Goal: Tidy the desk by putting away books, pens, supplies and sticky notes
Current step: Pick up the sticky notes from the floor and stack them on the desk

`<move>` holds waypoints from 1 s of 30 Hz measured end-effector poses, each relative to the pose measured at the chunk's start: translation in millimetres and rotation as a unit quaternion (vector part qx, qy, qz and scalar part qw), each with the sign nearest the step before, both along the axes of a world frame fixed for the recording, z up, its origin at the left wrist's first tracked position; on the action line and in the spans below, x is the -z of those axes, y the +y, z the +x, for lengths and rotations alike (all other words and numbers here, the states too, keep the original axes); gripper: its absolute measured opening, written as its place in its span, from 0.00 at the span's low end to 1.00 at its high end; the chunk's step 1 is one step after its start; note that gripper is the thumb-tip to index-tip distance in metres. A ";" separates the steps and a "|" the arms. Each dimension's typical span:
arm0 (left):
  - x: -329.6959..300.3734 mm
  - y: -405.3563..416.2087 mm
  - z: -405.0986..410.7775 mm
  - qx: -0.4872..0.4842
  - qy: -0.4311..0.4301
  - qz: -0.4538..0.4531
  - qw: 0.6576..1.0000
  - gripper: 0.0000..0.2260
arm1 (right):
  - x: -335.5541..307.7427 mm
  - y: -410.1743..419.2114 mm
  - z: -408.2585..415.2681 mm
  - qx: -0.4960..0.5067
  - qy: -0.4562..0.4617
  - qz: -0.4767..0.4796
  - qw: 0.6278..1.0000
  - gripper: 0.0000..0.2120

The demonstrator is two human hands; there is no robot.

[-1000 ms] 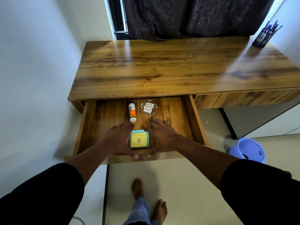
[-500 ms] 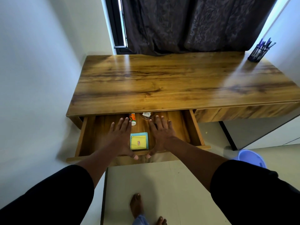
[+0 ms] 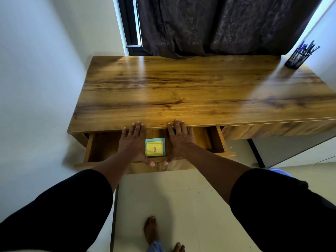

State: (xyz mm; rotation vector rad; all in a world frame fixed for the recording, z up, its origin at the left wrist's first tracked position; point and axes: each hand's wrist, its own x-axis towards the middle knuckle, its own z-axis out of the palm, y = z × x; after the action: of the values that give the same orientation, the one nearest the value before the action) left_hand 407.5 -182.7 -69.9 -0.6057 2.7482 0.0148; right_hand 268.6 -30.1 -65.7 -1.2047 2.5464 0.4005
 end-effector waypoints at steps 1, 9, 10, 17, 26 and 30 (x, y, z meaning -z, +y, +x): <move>-0.5 -2.9 -3.4 -0.001 -0.001 0.005 1.000 0.74 | 0.3 -2.0 -3.3 -0.004 -0.005 -0.004 1.000 0.77; -13.8 -5.0 -22.6 -0.014 0.019 0.000 1.000 0.66 | -0.2 -14.6 -10.6 -0.021 0.009 -0.062 0.998 0.63; -15.2 -4.5 -24.8 -0.018 0.022 -0.005 1.000 0.64 | -2.4 -16.4 -10.2 -0.018 0.006 -0.067 0.998 0.60; -22.7 -6.8 -33.4 -0.008 0.042 -0.048 0.998 0.51 | -19.9 -23.5 -15.1 -0.025 0.022 -0.107 0.994 0.43; -35.3 -11.0 -45.1 0.016 0.077 -0.081 0.994 0.24 | -32.0 -36.0 -20.7 -0.036 0.066 -0.097 0.992 0.34; -30.7 -6.1 -44.0 0.015 0.091 -0.101 0.991 0.20 | -34.6 -42.2 -22.7 -0.046 0.077 -0.100 0.991 0.29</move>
State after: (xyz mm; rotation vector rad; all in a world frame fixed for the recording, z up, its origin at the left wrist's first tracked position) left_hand 363.5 -188.8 -39.2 -0.6443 2.9586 -0.2302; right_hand 246.0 -72.3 -31.1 -1.4173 2.7242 0.2721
